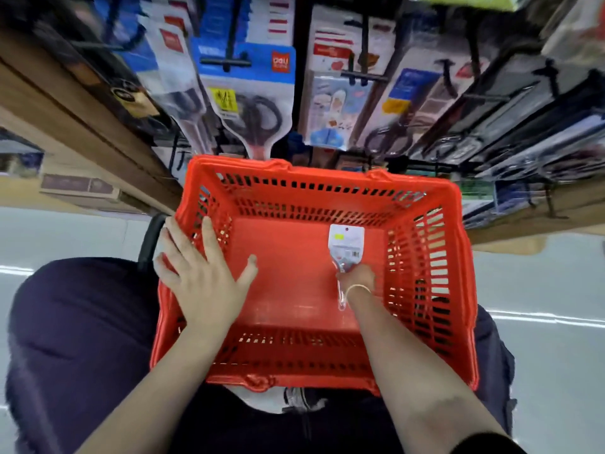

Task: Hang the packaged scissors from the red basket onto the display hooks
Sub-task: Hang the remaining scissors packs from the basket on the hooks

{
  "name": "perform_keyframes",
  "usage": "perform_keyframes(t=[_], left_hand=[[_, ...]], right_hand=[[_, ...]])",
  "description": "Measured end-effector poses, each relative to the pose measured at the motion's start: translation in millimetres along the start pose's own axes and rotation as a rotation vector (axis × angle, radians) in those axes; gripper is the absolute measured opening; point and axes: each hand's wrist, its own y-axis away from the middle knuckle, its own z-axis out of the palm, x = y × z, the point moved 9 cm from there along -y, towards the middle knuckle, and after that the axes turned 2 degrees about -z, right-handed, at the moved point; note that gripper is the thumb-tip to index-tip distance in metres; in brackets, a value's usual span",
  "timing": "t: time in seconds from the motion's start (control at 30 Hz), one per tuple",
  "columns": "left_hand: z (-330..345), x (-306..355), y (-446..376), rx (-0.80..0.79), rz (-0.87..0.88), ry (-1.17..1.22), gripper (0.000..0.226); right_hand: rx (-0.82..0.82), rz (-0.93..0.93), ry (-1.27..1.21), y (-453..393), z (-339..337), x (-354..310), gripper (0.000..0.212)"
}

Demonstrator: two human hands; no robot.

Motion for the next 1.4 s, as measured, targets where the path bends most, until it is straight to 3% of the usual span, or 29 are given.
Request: perform_keyframes(t=[0.2,0.27,0.37,0.53,0.63,0.73,0.8,0.9,1.0,1.07,1.17,1.27,1.33,1.4], left_hand=[[1,0,1,-0.008,-0.010,-0.026,0.090],[2,0,0,-0.020,-0.011,-0.036,0.090],[2,1,-3,-0.052,-0.021,-0.021,0.090],[-13,5,-2,-0.119,-0.026,0.105,0.083],[-40,-1,-7,-0.105,-0.113,0.469,0.071],[-83,13,-19,-0.228,-0.159,1.076,0.022],[-114,28,-23,-0.327,-0.197,1.352,0.010],[-161,34,-31,-0.251,-0.197,1.459,0.014],[-193,33,-38,-0.202,-0.227,1.512,0.019],[-217,40,-41,-0.166,-0.198,1.572,0.018],[-253,63,-41,-0.227,-0.094,1.709,0.008],[-283,79,-43,-0.333,0.021,1.775,0.020],[-303,76,-53,-0.229,0.073,1.725,0.012],[-323,69,-65,-0.088,0.037,1.670,0.008]], right_hand=[[-0.112,-0.036,-0.059,-1,5,-6,0.033],[-0.146,-0.056,-0.200,3,8,-12,0.010],[-0.251,-0.112,-0.433,23,12,-30,0.027],[-0.545,-0.321,-0.731,107,-9,-87,0.028],[-0.645,-0.488,-0.807,166,-39,-116,0.024],[-0.697,-0.659,-0.841,219,-74,-139,0.022],[-0.723,-0.749,-0.827,253,-94,-151,0.021],[-0.595,-0.859,-0.810,286,-129,-162,0.024],[-0.209,-1.007,-0.777,304,-183,-170,0.051],[-0.090,-1.156,-0.753,328,-210,-180,0.062],[-0.122,-1.266,-0.752,358,-228,-193,0.060],[-0.125,-1.257,-0.834,372,-255,-200,0.041],[-0.167,-1.258,-0.926,384,-272,-206,0.028],[-0.236,-1.250,-1.043,397,-285,-212,0.031]])
